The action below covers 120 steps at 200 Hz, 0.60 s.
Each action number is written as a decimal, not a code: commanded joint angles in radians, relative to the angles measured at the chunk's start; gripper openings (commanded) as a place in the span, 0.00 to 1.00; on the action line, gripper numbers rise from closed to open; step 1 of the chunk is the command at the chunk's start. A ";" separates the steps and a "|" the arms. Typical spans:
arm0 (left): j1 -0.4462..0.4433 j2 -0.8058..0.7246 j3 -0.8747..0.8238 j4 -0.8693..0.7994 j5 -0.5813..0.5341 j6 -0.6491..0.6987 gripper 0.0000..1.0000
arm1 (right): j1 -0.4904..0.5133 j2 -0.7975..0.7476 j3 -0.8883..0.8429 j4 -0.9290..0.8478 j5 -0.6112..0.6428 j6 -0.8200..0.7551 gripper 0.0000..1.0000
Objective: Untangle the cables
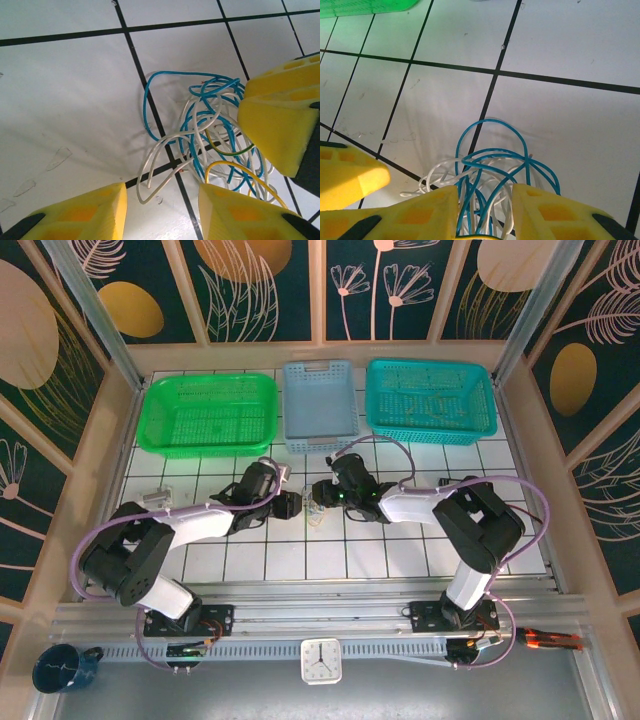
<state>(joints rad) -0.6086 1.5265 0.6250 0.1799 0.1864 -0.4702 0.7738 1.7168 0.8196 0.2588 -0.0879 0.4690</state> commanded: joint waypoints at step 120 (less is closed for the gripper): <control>-0.014 0.078 0.038 0.043 0.013 0.032 0.30 | -0.006 0.012 -0.027 0.030 -0.006 -0.016 0.34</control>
<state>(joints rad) -0.6159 1.5818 0.6323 0.1844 0.2016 -0.4557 0.7738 1.7184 0.8078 0.2653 -0.0883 0.4686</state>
